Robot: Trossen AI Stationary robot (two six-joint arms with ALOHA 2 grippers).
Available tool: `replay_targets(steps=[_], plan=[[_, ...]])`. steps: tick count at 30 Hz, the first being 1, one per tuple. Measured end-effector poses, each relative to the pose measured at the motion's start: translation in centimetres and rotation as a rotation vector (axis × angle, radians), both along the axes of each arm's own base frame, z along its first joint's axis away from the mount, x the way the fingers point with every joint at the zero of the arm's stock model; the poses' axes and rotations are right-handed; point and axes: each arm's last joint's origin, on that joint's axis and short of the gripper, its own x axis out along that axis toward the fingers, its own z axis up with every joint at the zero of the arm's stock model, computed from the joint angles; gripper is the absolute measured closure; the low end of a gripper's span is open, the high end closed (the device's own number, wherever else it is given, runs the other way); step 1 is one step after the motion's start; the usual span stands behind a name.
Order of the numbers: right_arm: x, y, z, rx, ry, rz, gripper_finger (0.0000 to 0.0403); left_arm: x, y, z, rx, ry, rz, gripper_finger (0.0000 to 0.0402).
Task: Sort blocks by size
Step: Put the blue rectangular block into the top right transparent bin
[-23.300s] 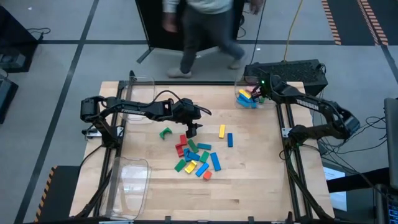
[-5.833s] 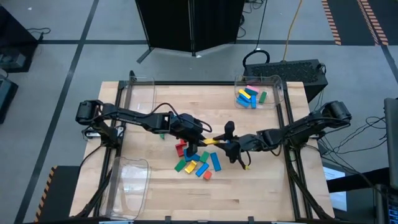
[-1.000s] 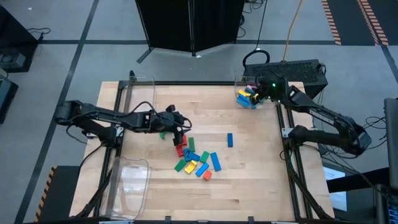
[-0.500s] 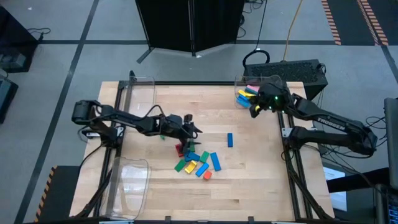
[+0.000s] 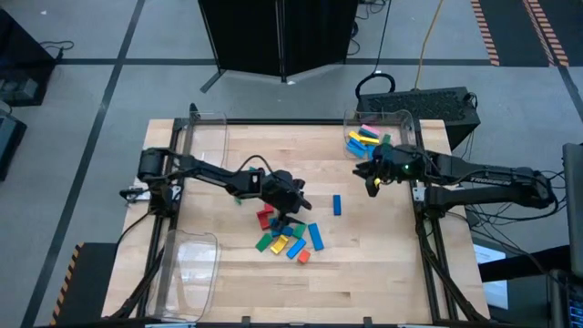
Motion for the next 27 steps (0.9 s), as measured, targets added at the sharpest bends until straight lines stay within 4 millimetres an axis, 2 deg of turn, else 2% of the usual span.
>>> replay_targets(steps=[11,27], plan=[[0.8,2.1,0.6,-0.038,-0.073,0.089,0.0298,3.0,-0.2,-1.3,0.004,0.032,-0.151,0.0153],[2.4,3.2,-0.8,-0.015,0.000,0.095,0.0298,5.6,-0.2,-3.4,0.028,0.121,-0.284,0.0153]])
